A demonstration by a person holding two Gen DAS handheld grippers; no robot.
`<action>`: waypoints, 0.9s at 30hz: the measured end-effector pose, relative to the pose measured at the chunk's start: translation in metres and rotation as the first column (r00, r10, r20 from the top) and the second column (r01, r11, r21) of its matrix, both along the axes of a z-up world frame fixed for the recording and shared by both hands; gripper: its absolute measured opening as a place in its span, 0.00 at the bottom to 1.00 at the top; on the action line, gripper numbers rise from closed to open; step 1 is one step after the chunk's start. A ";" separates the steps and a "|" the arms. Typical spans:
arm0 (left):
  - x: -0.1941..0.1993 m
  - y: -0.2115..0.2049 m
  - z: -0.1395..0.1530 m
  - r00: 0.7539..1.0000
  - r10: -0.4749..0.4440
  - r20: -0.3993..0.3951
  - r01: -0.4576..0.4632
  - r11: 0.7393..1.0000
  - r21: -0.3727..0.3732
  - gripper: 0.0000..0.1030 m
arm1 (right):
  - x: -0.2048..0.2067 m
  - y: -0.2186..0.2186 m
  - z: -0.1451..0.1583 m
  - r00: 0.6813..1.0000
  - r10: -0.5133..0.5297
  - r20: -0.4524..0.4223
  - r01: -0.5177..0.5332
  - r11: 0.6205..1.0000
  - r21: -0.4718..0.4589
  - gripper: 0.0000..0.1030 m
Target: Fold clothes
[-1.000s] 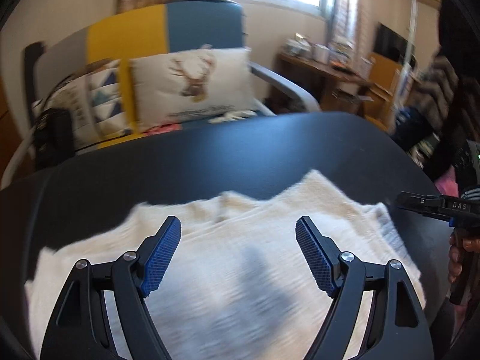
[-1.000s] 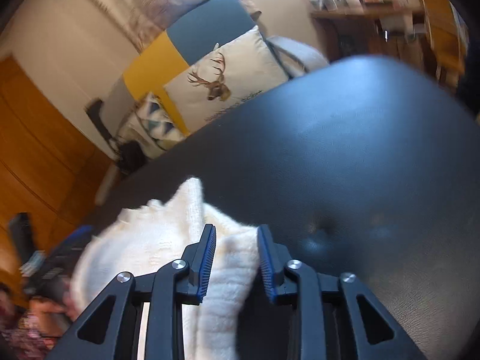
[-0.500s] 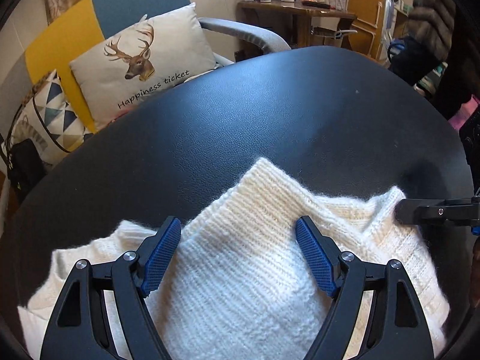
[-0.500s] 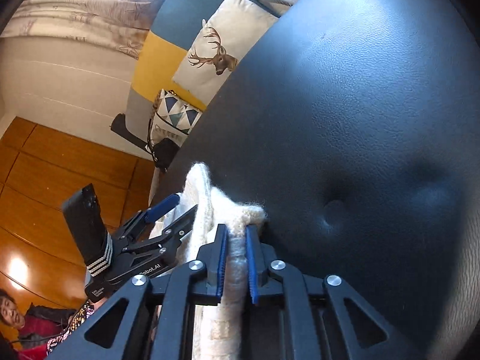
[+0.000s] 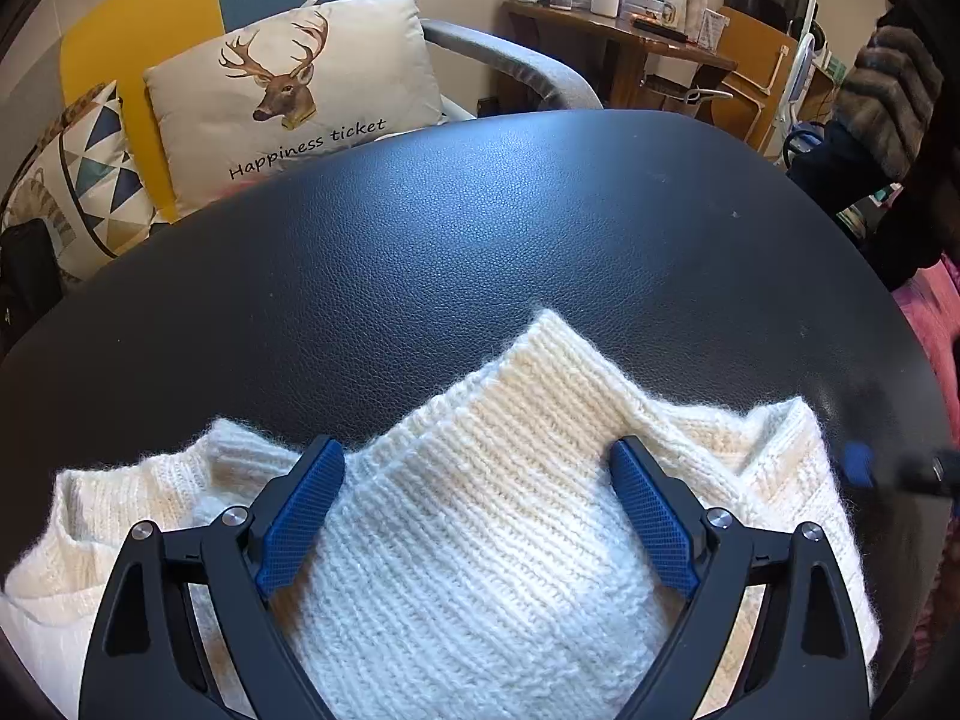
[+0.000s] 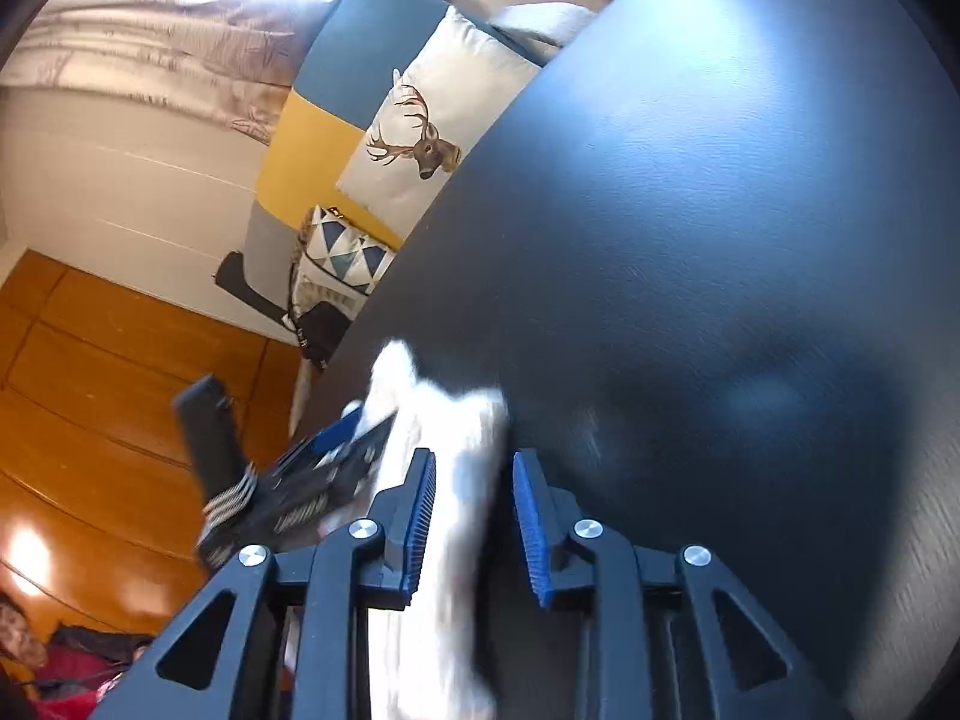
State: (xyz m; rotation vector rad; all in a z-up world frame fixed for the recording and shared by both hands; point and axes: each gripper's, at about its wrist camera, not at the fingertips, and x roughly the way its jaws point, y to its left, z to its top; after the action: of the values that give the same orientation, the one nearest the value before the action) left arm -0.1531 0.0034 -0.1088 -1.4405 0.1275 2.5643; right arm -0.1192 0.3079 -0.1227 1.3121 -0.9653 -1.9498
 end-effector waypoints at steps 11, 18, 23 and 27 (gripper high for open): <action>-0.001 0.001 0.001 1.000 0.004 -0.003 -0.004 1.000 -0.007 0.90 | 0.047 -0.028 0.000 0.979 0.203 0.014 -0.203 0.976 0.078 0.13; -0.001 0.002 -0.001 1.000 0.007 -0.006 -0.007 1.000 -0.008 0.91 | 0.061 -0.015 -0.004 0.991 0.134 0.021 -0.135 0.988 0.075 0.09; -0.001 0.002 -0.001 1.000 0.008 -0.008 -0.008 1.000 -0.006 0.92 | 0.065 -0.021 -0.003 0.989 0.149 -0.007 -0.146 0.979 0.145 0.10; -0.001 0.002 -0.002 1.000 0.009 -0.008 -0.009 1.000 -0.006 0.92 | 0.065 -0.024 0.023 0.985 0.141 -0.100 -0.105 0.947 0.303 0.19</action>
State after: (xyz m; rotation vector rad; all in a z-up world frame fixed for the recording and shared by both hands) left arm -0.1545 0.0055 -0.1108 -1.4358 0.1310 2.5794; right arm -0.0546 0.2842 -0.0994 1.3607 -0.5317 -2.1060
